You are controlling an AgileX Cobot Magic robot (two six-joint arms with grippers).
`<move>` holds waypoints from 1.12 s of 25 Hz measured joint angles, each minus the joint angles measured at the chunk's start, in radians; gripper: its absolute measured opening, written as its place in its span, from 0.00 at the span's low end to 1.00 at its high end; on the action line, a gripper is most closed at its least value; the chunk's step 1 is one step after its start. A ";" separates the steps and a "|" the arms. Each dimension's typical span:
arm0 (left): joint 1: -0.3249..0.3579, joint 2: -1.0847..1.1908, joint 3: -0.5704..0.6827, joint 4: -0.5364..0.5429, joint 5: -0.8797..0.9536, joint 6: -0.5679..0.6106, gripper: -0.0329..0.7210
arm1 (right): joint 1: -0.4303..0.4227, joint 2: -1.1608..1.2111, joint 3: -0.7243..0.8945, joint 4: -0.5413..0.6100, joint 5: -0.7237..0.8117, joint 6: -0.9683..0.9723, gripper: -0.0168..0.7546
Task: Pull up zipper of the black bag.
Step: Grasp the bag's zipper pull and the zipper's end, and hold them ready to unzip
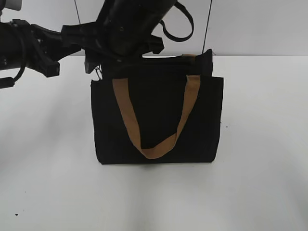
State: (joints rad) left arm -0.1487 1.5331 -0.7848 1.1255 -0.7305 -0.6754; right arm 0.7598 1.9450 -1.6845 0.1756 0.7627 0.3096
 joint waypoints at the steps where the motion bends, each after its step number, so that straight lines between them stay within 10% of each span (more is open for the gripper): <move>1: 0.000 0.000 0.000 0.000 -0.001 -0.002 0.09 | 0.000 0.002 0.000 -0.002 0.000 0.006 0.45; 28: 0.000 0.000 0.000 0.019 -0.052 -0.031 0.09 | 0.000 0.055 -0.002 -0.103 -0.126 0.191 0.29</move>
State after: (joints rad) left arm -0.1487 1.5331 -0.7848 1.1440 -0.7828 -0.7069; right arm 0.7598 2.0000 -1.6865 0.0722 0.6369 0.5002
